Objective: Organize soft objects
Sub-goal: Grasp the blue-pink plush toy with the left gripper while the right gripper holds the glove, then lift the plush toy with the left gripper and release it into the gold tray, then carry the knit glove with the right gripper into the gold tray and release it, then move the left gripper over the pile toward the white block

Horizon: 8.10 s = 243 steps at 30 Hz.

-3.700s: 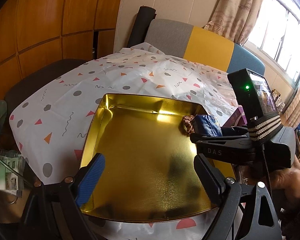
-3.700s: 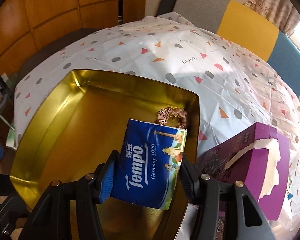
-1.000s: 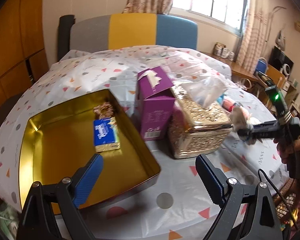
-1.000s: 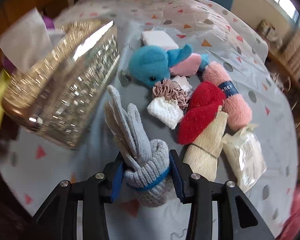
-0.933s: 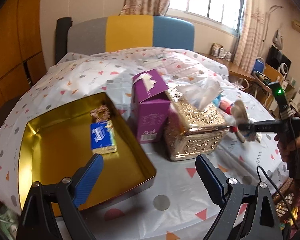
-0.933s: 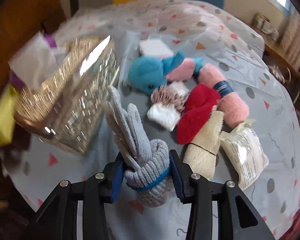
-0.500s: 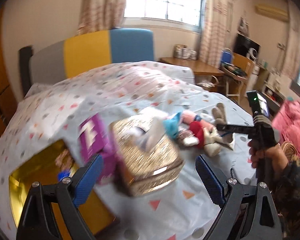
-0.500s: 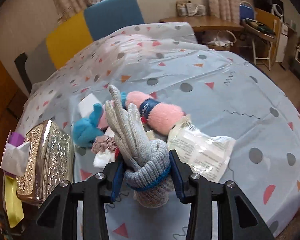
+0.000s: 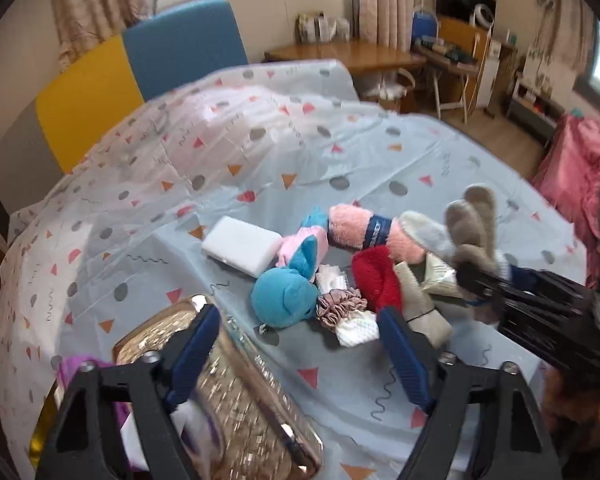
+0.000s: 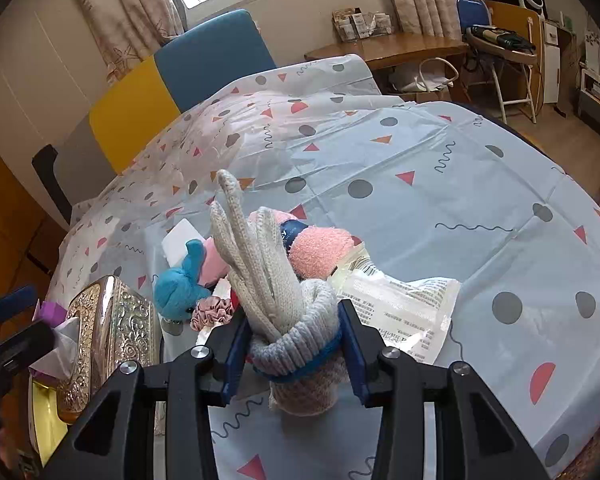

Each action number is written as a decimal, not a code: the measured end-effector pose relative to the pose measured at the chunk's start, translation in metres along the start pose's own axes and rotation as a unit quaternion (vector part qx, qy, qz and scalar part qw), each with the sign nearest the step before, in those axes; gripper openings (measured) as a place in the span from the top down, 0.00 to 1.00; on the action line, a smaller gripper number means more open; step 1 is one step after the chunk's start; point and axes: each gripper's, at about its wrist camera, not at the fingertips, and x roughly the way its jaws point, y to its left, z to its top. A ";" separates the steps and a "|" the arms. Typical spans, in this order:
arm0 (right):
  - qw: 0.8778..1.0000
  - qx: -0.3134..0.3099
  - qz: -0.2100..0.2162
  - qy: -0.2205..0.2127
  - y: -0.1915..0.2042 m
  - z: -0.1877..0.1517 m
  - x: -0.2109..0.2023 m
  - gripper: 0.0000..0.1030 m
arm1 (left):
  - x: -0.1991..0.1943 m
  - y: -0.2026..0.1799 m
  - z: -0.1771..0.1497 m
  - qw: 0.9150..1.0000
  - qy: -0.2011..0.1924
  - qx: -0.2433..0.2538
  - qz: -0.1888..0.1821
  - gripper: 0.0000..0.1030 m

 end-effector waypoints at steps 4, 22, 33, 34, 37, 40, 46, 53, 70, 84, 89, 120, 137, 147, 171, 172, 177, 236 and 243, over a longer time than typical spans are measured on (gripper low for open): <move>1.000 0.010 0.007 -0.004 -0.004 0.002 -0.002 0.59 | 0.051 0.000 0.015 0.998 0.068 -0.014 0.014 0.36; 0.999 0.021 0.023 0.012 -0.008 0.003 0.005 0.59 | 0.101 0.010 0.030 0.993 0.103 -0.059 0.007 0.71; 1.000 0.026 -0.002 0.015 -0.011 0.002 0.007 0.59 | 0.081 -0.006 -0.005 0.988 0.120 -0.067 -0.074 0.69; 1.000 0.025 -0.003 0.014 -0.011 0.001 0.007 0.59 | 0.083 -0.011 -0.007 0.988 0.122 -0.061 -0.070 0.68; 1.000 0.022 -0.007 0.011 -0.010 0.001 0.006 0.59 | 0.088 -0.023 -0.013 0.989 0.124 -0.051 -0.061 0.59; 1.000 0.026 -0.007 0.015 -0.012 0.000 0.007 0.59 | 0.090 -0.033 -0.014 0.992 0.112 -0.030 -0.039 0.55; 0.999 0.026 -0.014 0.018 -0.011 0.001 0.009 0.59 | 0.095 -0.036 -0.017 0.994 0.102 -0.019 -0.028 0.65; 0.999 0.021 -0.014 0.028 -0.009 -0.001 0.013 0.59 | 0.048 -0.006 0.006 0.991 0.048 -0.089 -0.088 0.69; 0.999 -0.022 -0.023 0.042 0.005 -0.007 0.020 0.59 | -0.087 0.180 0.008 0.960 -0.111 -0.256 0.016 0.68; 0.995 -0.071 -0.042 0.058 0.022 -0.015 0.027 0.59 | -0.134 0.296 -0.199 0.905 -0.108 -0.394 0.117 0.67; 0.994 -0.075 -0.050 0.063 0.024 -0.017 0.030 0.59 | -0.110 0.302 -0.261 0.889 -0.072 -0.440 0.104 0.67; 0.994 -0.061 -0.070 0.058 0.020 -0.015 0.030 0.59 | -0.138 0.209 -0.281 0.906 -0.130 -0.350 0.198 0.16; 0.998 -0.052 -0.002 0.043 0.031 -0.014 0.018 0.59 | -0.146 0.184 -0.303 0.911 -0.129 -0.349 0.180 0.09; 0.983 -0.145 0.109 -0.014 0.142 -0.002 -0.041 0.59 | -0.146 0.194 -0.314 0.905 -0.124 -0.364 0.183 0.09; 0.830 -0.494 0.209 0.155 0.391 -0.201 0.027 0.59 | -0.169 0.229 -0.347 0.871 -0.144 -0.421 0.208 0.09; 0.827 -0.499 0.200 0.160 0.391 -0.206 0.034 0.59 | -0.168 0.228 -0.347 0.872 -0.143 -0.418 0.211 0.09; 0.831 -0.500 0.171 0.173 0.386 -0.218 0.053 0.57 | -0.161 0.223 -0.344 0.879 -0.135 -0.408 0.207 0.09; 0.996 -0.053 -0.071 -0.011 0.024 0.013 0.024 0.39 | -0.160 0.130 -0.242 0.944 -0.142 -0.241 0.173 0.09; 0.996 -0.044 -0.072 -0.011 0.023 0.015 0.024 0.39 | -0.180 0.120 -0.196 0.949 -0.191 -0.202 0.147 0.09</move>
